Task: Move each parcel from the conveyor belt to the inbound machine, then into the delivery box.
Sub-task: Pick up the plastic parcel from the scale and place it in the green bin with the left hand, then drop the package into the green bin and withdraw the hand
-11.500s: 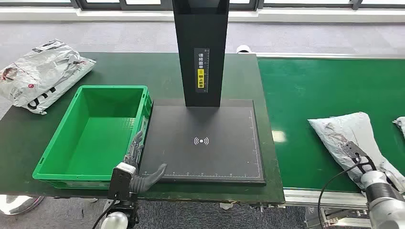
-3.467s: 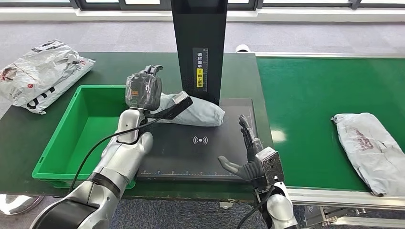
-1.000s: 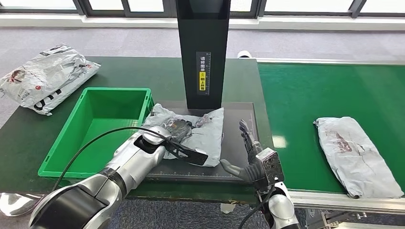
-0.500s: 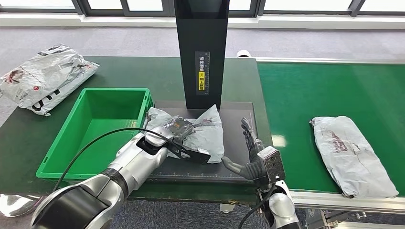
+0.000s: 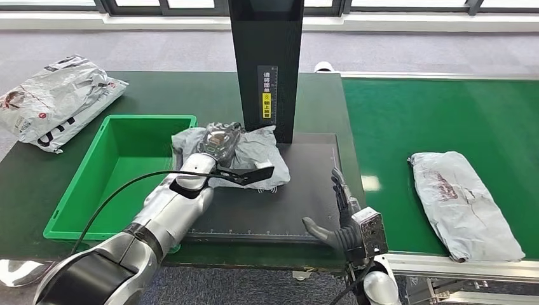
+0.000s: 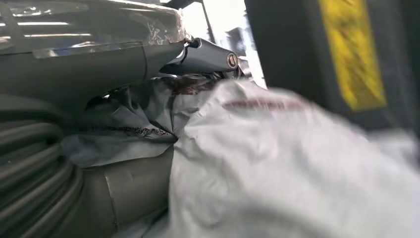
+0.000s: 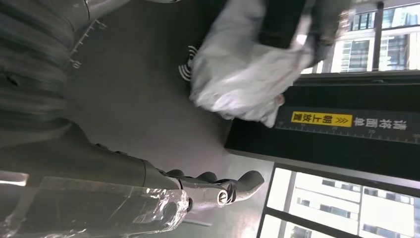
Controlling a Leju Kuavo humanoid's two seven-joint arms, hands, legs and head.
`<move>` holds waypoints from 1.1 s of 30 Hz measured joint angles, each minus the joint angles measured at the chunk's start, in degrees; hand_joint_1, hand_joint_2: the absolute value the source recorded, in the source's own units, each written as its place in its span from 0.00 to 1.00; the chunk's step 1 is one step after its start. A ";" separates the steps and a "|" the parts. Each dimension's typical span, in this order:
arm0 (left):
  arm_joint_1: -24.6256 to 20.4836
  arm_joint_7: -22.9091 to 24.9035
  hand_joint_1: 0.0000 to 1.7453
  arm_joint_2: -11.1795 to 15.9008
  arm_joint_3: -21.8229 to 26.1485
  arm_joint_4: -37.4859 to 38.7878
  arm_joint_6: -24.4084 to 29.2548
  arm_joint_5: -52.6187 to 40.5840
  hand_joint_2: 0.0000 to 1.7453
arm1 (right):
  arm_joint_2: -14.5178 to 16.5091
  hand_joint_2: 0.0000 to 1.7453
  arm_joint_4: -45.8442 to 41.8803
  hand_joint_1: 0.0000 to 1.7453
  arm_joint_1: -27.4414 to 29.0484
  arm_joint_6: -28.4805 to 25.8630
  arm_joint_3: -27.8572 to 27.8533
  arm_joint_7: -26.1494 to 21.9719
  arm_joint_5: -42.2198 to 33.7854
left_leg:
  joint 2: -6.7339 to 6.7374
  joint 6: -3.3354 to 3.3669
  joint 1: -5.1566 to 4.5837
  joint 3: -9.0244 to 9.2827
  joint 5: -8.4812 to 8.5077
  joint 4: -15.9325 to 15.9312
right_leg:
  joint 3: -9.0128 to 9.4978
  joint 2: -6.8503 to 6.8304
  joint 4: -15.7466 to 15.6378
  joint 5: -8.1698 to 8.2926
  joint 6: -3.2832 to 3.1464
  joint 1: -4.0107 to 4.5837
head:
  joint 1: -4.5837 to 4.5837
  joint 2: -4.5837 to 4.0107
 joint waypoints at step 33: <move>24.25 16.81 1.00 12.63 21.75 -53.74 -2.19 -3.07 1.00 | -1.55 1.00 -5.52 0.00 5.29 -1.27 -0.14 1.60 0.38 | 0.28 -0.17 0.15 -0.42 -0.01 -0.04 | -0.54 0.26 0.00 0.03 -0.19 0.19 | 0.00 0.00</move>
